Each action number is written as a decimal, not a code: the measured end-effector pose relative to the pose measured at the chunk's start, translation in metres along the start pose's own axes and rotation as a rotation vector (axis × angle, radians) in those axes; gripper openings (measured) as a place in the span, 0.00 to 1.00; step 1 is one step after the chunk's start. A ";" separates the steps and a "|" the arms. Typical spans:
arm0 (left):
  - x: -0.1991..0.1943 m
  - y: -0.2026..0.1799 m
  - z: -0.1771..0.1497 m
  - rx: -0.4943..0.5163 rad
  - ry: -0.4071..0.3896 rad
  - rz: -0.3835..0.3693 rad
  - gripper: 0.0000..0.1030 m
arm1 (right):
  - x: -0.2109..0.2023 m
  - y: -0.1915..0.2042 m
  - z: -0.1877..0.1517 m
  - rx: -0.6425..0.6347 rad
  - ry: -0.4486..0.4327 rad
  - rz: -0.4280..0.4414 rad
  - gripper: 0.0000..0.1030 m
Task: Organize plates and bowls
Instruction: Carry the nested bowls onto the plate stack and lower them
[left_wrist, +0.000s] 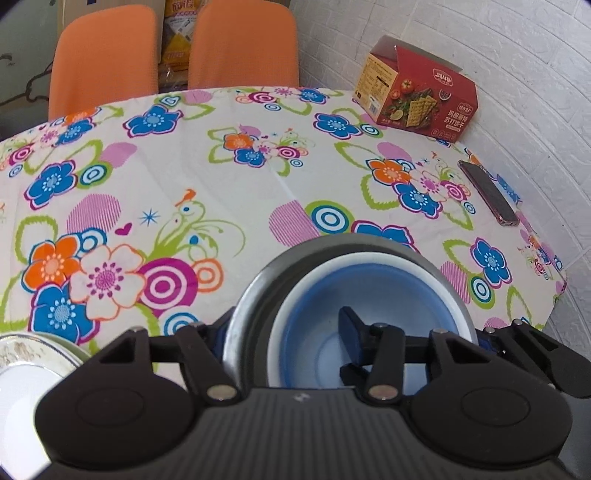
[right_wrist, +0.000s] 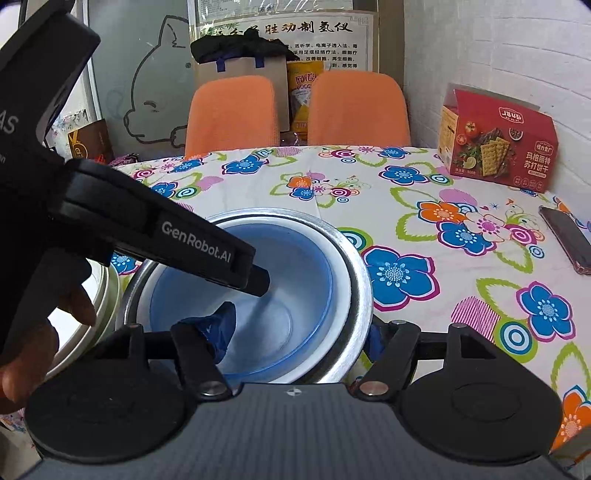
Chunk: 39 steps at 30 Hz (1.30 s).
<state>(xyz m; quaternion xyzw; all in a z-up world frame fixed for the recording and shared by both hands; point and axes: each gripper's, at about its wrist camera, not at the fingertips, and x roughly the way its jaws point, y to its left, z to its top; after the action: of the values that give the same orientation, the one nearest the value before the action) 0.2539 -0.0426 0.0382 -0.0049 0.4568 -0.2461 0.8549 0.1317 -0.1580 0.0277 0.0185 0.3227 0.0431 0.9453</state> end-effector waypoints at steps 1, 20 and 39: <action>-0.003 0.000 -0.001 -0.003 -0.002 -0.001 0.46 | -0.002 0.001 0.001 -0.004 -0.003 0.000 0.54; -0.118 0.116 -0.073 -0.187 -0.156 0.191 0.47 | -0.007 0.134 0.008 -0.209 -0.039 0.238 0.56; -0.109 0.167 -0.091 -0.247 -0.126 0.237 0.49 | 0.027 0.180 0.002 -0.265 0.045 0.303 0.56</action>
<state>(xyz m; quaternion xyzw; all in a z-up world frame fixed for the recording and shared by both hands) 0.2021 0.1702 0.0314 -0.0713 0.4262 -0.0850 0.8978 0.1415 0.0241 0.0241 -0.0583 0.3289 0.2275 0.9147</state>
